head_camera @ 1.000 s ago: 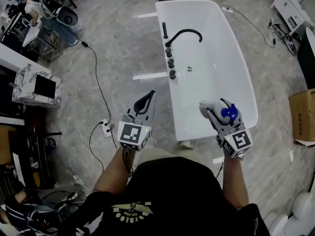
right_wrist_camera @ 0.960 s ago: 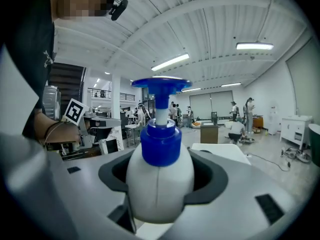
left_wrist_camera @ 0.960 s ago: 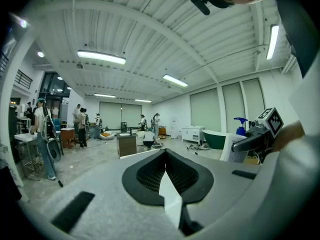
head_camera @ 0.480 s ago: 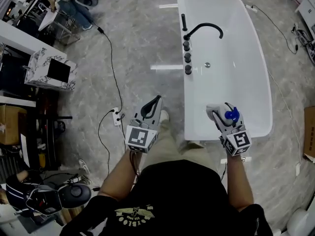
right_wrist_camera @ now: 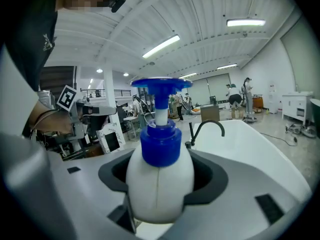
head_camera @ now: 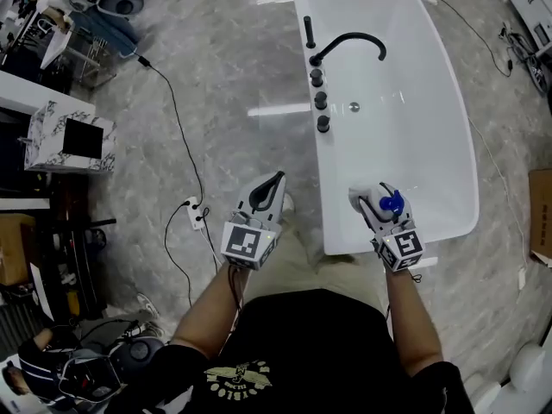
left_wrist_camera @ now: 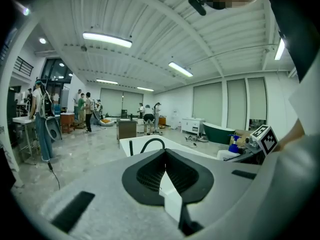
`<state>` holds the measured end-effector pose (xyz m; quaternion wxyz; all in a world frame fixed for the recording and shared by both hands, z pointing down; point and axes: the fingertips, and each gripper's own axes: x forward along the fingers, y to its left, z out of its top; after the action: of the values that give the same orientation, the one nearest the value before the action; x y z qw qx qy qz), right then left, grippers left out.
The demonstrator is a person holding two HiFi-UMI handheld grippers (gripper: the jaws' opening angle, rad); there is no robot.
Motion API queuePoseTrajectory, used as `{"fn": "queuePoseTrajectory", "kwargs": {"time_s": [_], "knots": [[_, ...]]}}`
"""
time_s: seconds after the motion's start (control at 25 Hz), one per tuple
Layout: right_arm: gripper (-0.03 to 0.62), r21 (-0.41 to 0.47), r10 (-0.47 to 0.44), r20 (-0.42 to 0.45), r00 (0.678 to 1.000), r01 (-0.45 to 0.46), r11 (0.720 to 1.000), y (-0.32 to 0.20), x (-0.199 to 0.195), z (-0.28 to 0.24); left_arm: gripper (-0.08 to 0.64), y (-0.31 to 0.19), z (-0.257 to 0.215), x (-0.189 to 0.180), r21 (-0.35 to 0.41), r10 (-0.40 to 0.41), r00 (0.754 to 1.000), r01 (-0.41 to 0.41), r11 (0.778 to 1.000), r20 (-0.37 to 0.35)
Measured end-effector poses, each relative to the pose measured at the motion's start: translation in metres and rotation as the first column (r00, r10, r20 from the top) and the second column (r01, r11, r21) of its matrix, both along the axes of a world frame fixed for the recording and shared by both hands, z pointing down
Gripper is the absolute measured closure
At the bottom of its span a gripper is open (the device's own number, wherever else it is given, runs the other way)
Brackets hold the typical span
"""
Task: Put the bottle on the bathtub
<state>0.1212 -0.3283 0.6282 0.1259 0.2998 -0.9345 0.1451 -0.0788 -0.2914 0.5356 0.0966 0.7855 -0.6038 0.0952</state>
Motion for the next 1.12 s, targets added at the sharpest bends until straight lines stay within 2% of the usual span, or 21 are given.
{"fn": "queuePoseTrajectory", "kwargs": {"time_s": [0.32,0.44,0.68,0.92,1.12], "knots": [[0.325,-0.053,0.072,-0.025,0.997,-0.073,0.996,-0.033,-0.030,0.064,0.551,-0.035,0.050,-0.027,-0.022,0.024,1.000,-0.024,0.999,0.006],[0.327,-0.056,0.083,-0.048,0.995,-0.086,0.995,-0.047,-0.045,0.088,0.551,-0.044,0.064,-0.039,-0.062,0.037,0.999,-0.037,0.997,0.004],[0.325,-0.052,0.079,-0.113,0.990,-0.085,0.995,-0.082,-0.079,0.132,0.551,-0.069,0.089,-0.064,-0.089,0.059,0.998,-0.057,0.994,0.024],[0.325,-0.073,0.040,-0.166,0.985,-0.053,0.996,-0.092,-0.110,0.185,0.551,-0.085,0.115,-0.067,-0.115,0.100,0.995,-0.098,0.988,0.013],[0.325,-0.061,0.002,-0.193,0.981,-0.014,0.998,-0.104,-0.137,0.208,0.551,-0.097,0.128,-0.076,-0.135,0.111,0.994,-0.109,0.985,0.005]]}}
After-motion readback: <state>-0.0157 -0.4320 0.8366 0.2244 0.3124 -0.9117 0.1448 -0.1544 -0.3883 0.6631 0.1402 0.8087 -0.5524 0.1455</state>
